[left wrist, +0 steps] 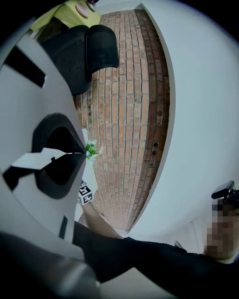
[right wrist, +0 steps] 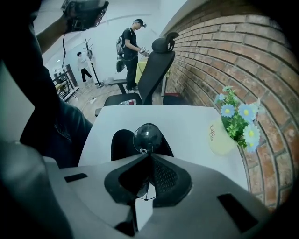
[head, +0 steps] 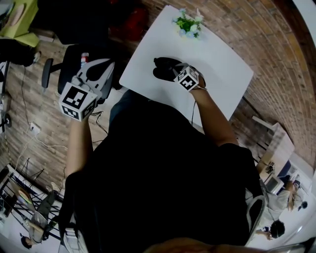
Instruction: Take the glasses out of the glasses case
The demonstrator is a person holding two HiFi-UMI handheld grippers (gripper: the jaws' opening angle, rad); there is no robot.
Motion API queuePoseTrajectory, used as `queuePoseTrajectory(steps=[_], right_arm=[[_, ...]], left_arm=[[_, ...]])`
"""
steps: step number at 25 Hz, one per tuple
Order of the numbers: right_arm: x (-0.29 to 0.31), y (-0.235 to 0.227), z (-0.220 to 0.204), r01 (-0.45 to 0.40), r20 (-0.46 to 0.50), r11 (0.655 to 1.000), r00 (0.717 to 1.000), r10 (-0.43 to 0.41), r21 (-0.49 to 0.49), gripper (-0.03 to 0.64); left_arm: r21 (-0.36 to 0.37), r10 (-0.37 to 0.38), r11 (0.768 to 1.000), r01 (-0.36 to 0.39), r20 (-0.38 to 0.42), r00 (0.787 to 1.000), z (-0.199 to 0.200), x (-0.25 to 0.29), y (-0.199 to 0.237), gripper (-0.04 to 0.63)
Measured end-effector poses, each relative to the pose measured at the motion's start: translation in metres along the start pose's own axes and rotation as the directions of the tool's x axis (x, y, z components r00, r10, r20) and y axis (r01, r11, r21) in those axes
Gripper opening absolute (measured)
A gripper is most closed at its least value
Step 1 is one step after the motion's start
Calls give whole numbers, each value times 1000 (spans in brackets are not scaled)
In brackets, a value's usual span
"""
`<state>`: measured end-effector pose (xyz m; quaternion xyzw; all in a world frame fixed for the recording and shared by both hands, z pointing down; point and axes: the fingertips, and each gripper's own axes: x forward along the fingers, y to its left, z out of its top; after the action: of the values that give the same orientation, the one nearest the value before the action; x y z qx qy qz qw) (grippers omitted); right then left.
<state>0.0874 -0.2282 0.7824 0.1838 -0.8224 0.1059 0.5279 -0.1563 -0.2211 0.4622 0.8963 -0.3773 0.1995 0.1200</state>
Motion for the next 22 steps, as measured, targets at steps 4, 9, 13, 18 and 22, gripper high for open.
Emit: queuePoseTrajectory(steps=[4, 9, 13, 18, 22], right_arm=[[-14, -3, 2, 22, 31, 1000, 999, -22, 4, 25], [-33, -2, 4, 43, 59, 999, 997, -43, 4, 25], [-45, -2, 5, 63, 78, 998, 995, -62, -1, 25], [-57, 2, 1, 82, 87, 997, 993, -81, -9, 25], [-67, 2, 4, 112, 100, 994, 989, -110, -9, 25]], left_arm=[[11, 1, 1000, -1, 1, 1000, 1, -3, -11, 11], [36, -2, 999, 2, 2, 1000, 2, -7, -27, 11], [52, -1, 999, 1, 2, 1000, 5, -9, -37, 11], [56, -1, 998, 1, -2, 1000, 3, -15, -51, 11], [68, -3, 998, 3, 8, 1000, 4, -20, -60, 11]])
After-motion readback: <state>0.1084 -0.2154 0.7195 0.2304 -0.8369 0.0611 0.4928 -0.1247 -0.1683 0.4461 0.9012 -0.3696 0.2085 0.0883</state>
